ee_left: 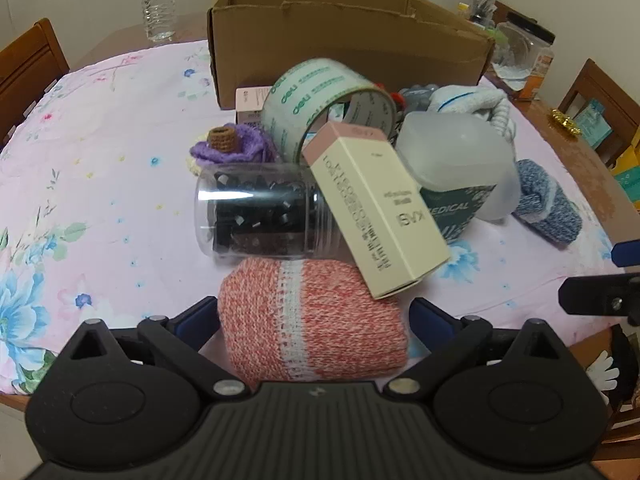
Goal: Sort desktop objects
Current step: 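Reach the left gripper to the pink knit sock and grasp it, then grasp the blue knit sock with the right gripper while the left gripper holds the pink sock, then carry both socks over the cardboard box and open both grippers to drop them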
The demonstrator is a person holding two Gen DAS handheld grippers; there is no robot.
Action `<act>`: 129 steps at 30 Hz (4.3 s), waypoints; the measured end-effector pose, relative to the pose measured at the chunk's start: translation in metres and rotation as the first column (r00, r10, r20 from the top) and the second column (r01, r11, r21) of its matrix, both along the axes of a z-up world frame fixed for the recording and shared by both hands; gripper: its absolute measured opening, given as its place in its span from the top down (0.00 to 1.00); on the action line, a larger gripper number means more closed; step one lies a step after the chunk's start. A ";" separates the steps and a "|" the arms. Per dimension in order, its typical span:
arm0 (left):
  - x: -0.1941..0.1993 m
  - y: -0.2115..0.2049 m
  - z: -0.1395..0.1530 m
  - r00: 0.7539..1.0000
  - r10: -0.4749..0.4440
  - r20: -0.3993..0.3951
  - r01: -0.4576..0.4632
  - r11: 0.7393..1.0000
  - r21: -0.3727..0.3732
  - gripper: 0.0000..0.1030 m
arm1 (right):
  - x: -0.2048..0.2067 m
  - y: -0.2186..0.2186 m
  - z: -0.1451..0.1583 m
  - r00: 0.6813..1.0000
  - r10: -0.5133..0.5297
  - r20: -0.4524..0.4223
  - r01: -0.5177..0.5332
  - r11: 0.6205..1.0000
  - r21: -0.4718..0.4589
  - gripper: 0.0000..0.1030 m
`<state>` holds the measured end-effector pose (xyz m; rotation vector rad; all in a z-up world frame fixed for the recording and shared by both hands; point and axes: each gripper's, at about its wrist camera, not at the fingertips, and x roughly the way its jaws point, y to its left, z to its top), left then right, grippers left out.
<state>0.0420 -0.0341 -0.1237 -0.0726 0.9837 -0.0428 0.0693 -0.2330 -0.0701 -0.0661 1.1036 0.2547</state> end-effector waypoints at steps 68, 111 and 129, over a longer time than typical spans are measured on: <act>0.030 0.009 0.090 1.000 -0.014 0.009 0.014 1.000 0.022 0.26 | 0.084 -0.035 -0.040 0.910 0.412 0.051 -0.407 0.909 -0.092 0.39; 0.172 0.026 0.158 0.965 -0.177 0.196 0.172 0.984 0.045 0.26 | 0.183 0.015 0.096 0.865 0.438 0.246 -0.411 0.899 -0.152 0.40; 0.252 0.035 0.140 0.975 -0.151 0.165 0.143 0.988 0.062 0.16 | 0.270 0.052 0.094 0.870 0.439 0.226 -0.408 0.897 -0.169 0.37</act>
